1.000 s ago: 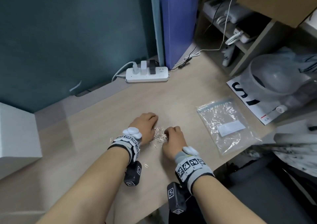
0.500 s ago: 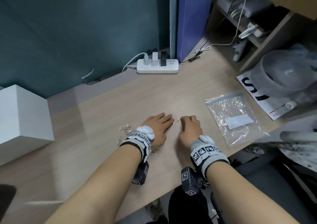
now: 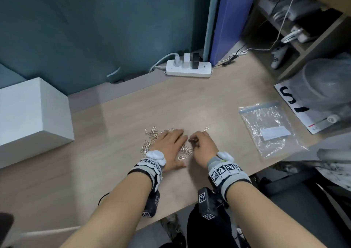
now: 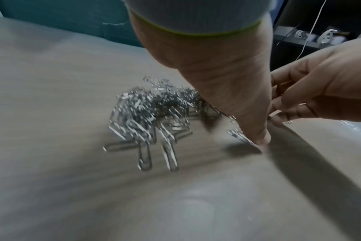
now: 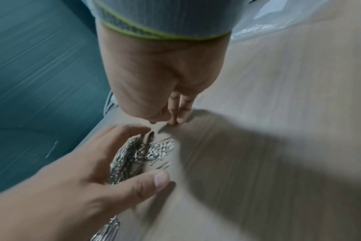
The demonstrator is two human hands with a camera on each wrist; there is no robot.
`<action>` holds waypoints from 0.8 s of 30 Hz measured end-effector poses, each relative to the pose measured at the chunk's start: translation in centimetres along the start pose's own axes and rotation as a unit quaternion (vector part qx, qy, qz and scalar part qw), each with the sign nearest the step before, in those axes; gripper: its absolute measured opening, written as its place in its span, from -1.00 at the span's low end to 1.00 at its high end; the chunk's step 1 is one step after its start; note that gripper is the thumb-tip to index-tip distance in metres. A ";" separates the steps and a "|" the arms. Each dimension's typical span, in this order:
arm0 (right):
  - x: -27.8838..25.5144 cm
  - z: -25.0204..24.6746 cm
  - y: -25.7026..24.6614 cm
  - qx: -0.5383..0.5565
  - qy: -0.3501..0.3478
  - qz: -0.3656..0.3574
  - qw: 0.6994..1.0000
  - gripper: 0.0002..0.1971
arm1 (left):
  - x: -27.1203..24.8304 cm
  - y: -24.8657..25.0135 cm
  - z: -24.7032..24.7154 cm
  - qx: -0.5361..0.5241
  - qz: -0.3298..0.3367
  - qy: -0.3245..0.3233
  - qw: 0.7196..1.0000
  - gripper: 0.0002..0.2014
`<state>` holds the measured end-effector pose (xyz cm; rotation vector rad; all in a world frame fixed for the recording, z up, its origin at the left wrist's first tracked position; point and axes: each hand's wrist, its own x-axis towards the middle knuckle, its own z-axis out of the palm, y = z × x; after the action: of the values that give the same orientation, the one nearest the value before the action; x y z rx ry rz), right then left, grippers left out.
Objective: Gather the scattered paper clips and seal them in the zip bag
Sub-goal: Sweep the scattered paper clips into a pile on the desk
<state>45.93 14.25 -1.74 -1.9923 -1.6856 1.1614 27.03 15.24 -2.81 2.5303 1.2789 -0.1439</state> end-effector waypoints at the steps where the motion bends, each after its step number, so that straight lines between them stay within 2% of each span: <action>1: -0.2 0.1 0.8 -0.005 0.019 0.005 1.000 -0.64 | 0.0 0.6 0.7 -0.007 0.005 -0.005 1.000 -0.06; 3: -0.5 -0.5 1.9 -0.020 0.036 0.012 0.999 -0.64 | 0.5 1.3 1.2 -0.002 0.011 0.002 1.000 -0.31; 6: -0.5 -0.7 2.6 -0.046 0.036 -0.006 0.998 -0.64 | 0.3 1.3 1.9 0.015 0.004 0.068 0.998 -0.73; 8: 0.1 -1.0 2.7 -0.071 0.066 -0.006 0.995 -0.69 | -0.2 0.4 2.2 0.023 -0.012 0.104 0.994 -0.86; 10: 0.8 -1.6 2.4 -0.123 0.100 0.021 0.987 -0.70 | -0.5 -0.3 2.2 0.032 -0.034 0.122 0.991 -0.89; 12: 1.3 -2.2 1.9 -0.171 0.080 0.047 0.981 -0.61 | -0.4 -0.5 1.9 0.035 -0.046 0.124 0.991 -0.86; 15: 1.2 -2.3 1.3 -0.190 0.023 0.016 0.981 -0.53 | 0.6 0.3 1.3 0.020 -0.027 0.115 0.993 -0.69; 16: 1.0 -2.1 1.2 -0.184 0.004 -0.005 0.983 -0.51 | 1.0 0.6 1.1 0.009 -0.022 0.098 0.995 -0.58; 18: 0.4 -1.3 1.1 -0.173 -0.029 -0.047 0.983 -0.49 | 1.0 0.8 1.1 -0.005 -0.029 0.035 0.999 -0.23; 20: -0.2 -0.1 1.1 -0.158 -0.031 -0.073 0.984 -0.59 | 0.3 0.4 1.6 -0.002 -0.045 -0.020 0.999 0.07; 22: -0.7 1.0 1.3 -0.117 -0.013 -0.090 0.989 -0.74 | -0.5 -0.4 2.0 0.007 -0.062 -0.033 0.998 0.10; 24: -0.9 1.4 1.5 -0.070 0.009 -0.105 0.992 -0.81 | -1.1 -1.3 2.0 0.008 -0.083 -0.011 0.996 -0.02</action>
<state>45.93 12.57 -3.29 -1.8402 -1.9625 0.9735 25.44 14.47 -4.78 2.4271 1.4834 -0.2171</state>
